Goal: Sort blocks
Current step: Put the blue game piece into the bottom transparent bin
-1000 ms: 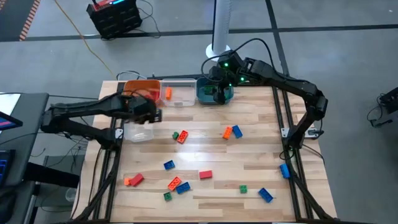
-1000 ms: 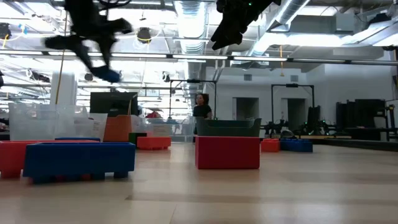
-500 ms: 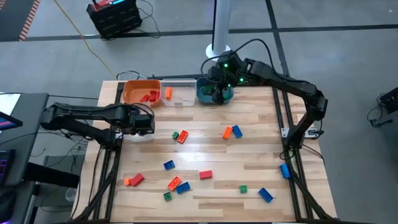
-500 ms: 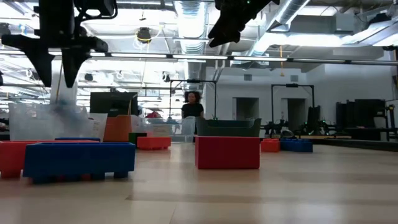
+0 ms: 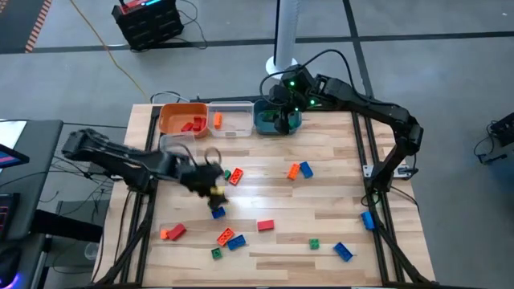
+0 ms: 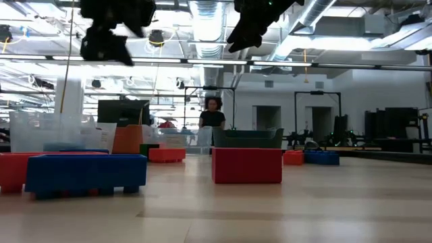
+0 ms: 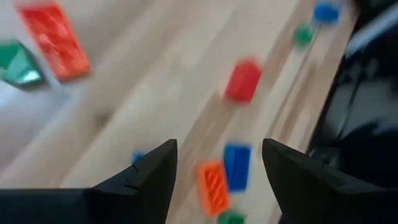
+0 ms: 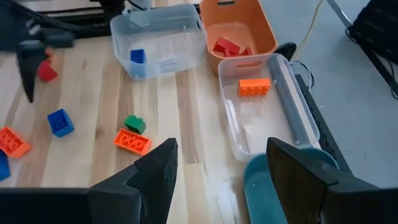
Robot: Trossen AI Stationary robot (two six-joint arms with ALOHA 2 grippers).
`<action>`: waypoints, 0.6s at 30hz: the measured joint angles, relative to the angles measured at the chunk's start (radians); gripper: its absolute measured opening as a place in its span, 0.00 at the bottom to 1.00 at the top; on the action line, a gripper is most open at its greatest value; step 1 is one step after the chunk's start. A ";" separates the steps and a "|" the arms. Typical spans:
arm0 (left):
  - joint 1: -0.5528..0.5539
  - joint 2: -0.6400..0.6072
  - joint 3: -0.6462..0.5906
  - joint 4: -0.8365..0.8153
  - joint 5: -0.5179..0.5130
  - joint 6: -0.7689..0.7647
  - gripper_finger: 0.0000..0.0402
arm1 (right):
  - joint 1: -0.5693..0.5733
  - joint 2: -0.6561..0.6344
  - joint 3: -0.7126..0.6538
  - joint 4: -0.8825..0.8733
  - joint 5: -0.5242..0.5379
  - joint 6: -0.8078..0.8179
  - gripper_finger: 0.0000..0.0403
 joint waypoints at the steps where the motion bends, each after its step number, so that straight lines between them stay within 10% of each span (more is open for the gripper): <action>1: -0.026 0.031 0.000 -0.017 0.000 0.006 0.57 | -0.003 0.000 0.000 -0.006 0.000 0.000 0.63; 18: -0.212 0.305 -0.002 -0.118 -0.161 0.070 0.57 | -0.003 0.000 0.000 -0.029 0.000 0.011 0.63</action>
